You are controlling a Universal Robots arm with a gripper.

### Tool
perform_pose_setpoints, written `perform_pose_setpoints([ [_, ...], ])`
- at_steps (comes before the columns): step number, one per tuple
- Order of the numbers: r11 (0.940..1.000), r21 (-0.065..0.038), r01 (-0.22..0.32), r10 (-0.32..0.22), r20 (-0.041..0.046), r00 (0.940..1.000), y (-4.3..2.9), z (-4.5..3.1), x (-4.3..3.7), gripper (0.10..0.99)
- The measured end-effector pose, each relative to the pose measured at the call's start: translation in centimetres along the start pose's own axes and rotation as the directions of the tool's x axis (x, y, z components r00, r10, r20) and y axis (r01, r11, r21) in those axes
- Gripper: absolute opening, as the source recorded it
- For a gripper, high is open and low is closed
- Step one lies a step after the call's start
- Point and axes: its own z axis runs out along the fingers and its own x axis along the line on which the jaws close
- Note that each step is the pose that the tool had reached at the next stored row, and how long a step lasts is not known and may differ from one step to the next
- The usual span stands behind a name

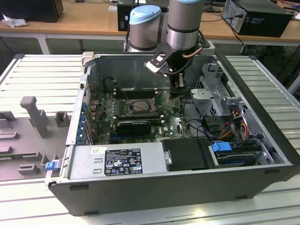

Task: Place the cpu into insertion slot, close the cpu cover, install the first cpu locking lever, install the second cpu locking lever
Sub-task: 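Close the cpu cover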

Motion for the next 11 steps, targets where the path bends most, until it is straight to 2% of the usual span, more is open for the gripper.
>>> perform_pose_setpoints([
  [2,1.0,0.0,0.0,0.0,-0.0005,1.0,-0.11,0.24,-0.01,0.106],
  [11,1.0,0.0,0.0,0.0,-0.0013,1.0,-1.34,0.19,0.0,0.106],
])
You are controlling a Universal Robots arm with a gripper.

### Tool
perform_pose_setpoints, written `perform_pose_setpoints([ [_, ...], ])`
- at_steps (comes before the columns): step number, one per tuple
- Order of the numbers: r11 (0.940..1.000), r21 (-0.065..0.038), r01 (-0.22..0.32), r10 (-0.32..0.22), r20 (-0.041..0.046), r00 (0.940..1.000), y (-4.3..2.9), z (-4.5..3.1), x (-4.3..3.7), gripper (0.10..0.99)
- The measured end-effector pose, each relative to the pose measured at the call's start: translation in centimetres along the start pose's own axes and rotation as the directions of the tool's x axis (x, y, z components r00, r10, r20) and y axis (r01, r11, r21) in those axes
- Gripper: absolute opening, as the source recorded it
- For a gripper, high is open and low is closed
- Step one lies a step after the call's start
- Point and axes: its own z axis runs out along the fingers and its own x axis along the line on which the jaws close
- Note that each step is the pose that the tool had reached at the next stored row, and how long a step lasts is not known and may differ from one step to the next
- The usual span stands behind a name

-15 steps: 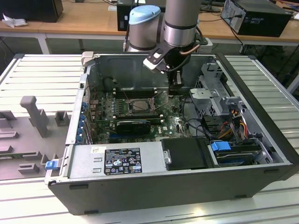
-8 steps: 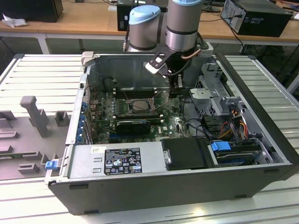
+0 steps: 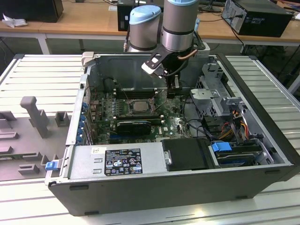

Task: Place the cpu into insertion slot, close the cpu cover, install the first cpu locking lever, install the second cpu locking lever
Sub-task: 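Close the cpu cover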

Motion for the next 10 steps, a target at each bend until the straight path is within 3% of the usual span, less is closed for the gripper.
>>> perform_pose_setpoints([
  [5,1.0,0.0,0.0,0.0,0.0,1.0,-1.18,-0.08,0.0,0.106],
  [7,1.0,0.0,0.0,0.0,0.0,1.0,-2.89,-0.2,0.0,0.106],
  [10,1.0,0.0,0.0,0.0,-0.0001,1.0,-4.06,-0.27,0.01,0.106],
])
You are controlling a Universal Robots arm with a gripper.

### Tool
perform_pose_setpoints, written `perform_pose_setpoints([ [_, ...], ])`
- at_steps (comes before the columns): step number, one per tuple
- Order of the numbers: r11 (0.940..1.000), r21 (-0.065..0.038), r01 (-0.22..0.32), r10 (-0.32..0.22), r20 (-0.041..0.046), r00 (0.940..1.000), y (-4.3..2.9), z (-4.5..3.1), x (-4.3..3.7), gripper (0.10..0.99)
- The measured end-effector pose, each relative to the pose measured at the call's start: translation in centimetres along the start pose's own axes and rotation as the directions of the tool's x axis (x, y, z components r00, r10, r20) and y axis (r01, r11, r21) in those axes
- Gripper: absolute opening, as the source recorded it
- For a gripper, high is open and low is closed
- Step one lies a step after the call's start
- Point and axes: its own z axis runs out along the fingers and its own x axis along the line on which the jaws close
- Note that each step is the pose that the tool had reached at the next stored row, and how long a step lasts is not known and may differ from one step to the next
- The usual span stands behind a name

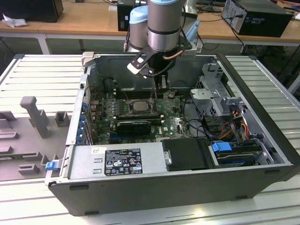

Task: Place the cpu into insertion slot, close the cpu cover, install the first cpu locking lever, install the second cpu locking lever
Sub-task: 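Close the cpu cover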

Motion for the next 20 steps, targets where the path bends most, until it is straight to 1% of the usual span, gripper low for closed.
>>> perform_pose_setpoints([
  [1,1.0,0.0,0.0,0.0,0.0,1.0,-0.73,-0.03,0.01,0.106],
  [3,1.0,0.0,0.0,0.0,-0.0002,1.0,-1.33,0.02,0.01,0.106],
  [7,1.0,0.0,0.0,0.0,0.0,1.0,-2.32,1.12,-0.01,0.106],
  [9,1.0,0.004,0.0,0.0,0.0,1.0,-2.98,1.6,0.01,0.106],
  [11,1.0,0.007,0.003,-0.003,-0.0002,1.0,-3.73,1.92,0.0,0.106],
  [14,0.9999,0.011,0.006,-0.006,-0.0003,1.0,-4.15,2.11,0.01,0.106],
  [16,0.9999,0.011,0.006,-0.006,-0.0004,1.0,-4.26,2.12,0.03,0.106],
  [20,0.9999,0.011,0.006,-0.006,-0.0005,1.0,-4.71,2.09,0.04,0.106],
])
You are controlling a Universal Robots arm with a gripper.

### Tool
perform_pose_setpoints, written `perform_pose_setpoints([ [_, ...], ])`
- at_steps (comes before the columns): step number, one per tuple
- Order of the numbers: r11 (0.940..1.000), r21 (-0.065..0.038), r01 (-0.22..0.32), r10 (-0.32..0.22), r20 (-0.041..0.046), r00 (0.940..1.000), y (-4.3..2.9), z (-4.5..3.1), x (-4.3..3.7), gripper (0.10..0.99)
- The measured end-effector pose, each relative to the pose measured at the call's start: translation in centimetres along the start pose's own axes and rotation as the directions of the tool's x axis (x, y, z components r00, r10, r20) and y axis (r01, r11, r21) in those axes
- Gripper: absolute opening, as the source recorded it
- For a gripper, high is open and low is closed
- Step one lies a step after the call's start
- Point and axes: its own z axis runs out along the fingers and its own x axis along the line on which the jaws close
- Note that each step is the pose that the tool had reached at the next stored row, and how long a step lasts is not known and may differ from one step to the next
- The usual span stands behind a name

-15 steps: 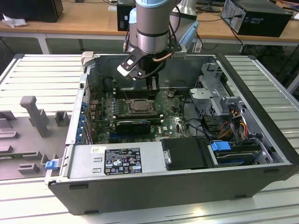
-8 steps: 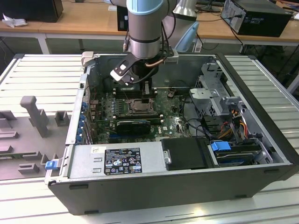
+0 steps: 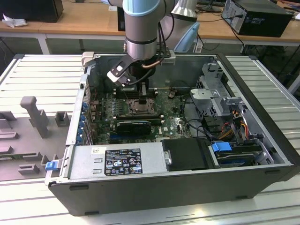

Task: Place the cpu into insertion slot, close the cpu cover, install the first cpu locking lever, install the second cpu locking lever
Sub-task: 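Close the cpu cover, then install the first cpu locking lever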

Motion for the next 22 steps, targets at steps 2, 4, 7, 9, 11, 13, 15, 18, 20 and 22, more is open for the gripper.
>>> perform_pose_setpoints([
  [2,1.0,0.0,0.0,0.0,0.0,1.0,-0.05,0.0,0.0,0.106],
  [4,1.0,0.0,0.0,0.0,0.0004,1.0,-0.06,-0.08,-0.01,0.106],
  [7,1.0,0.0,0.0,0.0,0.0001,1.0,-0.02,-0.8,0.01,0.106],
  [9,1.0,0.0,0.0,0.0,0.0001,1.0,-0.01,-0.96,0.01,0.106],
  [11,1.0,0.0,0.0,0.0,0.0,1.0,0.01,-1.34,0.02,0.106],
  [13,1.0,0.0,0.0,0.0,0.0001,1.0,0.03,-1.78,0.03,0.106],
  [15,1.0,0.0,0.0,0.0,0.0,1.0,0.07,-2.35,0.04,0.106],
  [18,1.0,0.0,0.0,0.0,0.0001,1.0,0.1,-2.83,0.05,0.106],
  [20,1.0,0.0,0.0,0.0,0.0001,1.0,0.12,-3.2,0.05,0.106],
  [22,1.0,0.0,0.0,0.0,0.0001,1.0,0.13,-3.38,0.05,0.106],
])
